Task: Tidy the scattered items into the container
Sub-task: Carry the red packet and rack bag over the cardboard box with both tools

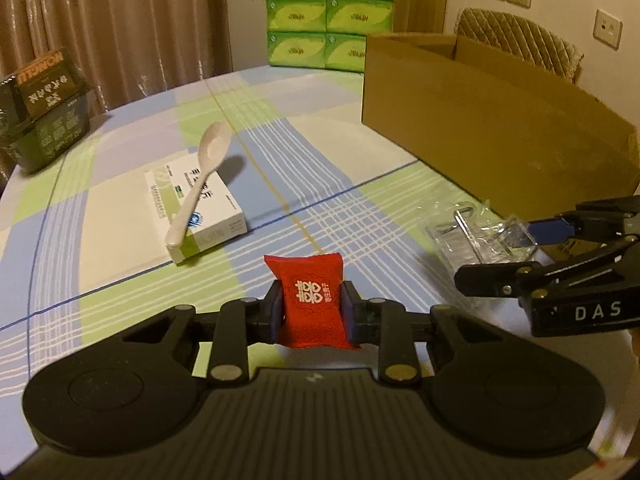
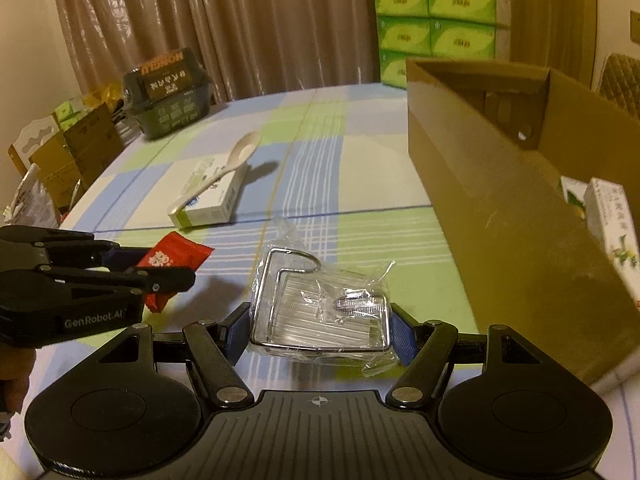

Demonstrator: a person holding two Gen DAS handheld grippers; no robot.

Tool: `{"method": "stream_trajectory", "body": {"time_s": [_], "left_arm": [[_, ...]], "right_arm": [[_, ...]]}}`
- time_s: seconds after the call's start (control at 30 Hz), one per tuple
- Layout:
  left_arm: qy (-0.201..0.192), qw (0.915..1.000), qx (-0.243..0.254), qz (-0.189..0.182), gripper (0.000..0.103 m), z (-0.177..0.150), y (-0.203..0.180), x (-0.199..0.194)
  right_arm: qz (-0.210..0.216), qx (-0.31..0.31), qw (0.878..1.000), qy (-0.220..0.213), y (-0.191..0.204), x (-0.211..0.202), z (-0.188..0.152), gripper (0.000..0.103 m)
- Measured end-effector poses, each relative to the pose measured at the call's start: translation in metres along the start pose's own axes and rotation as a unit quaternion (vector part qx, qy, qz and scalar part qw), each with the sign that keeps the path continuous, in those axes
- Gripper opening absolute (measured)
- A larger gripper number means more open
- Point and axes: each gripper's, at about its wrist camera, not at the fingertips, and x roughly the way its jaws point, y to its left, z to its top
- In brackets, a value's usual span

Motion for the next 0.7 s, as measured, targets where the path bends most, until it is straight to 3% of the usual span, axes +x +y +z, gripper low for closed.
{"method": "stream_trajectory", "body": {"time_s": [0.27,0.57,0.7], "left_arm": [[-0.017,0.9997,-0.011,0.013,0.024,-0.002,-0.013,-0.032],[-0.039,0.9964,-0.069,0.030,0.024,-0.004,-0.027,-0.085],[-0.047,0.9956,-0.070,0.040,0.024,-0.001,-0.036,-0.108]], "right_arm": [[0.004,-0.023,1.000,-0.016,0.011,-0.039,-0.002,0.067],[0.005,-0.029,0.998,-0.048,0.013,-0.084,0.000,0.067],[0.009,-0.023,0.997,-0.067,0.010,-0.103,0.006,0.067]]}}
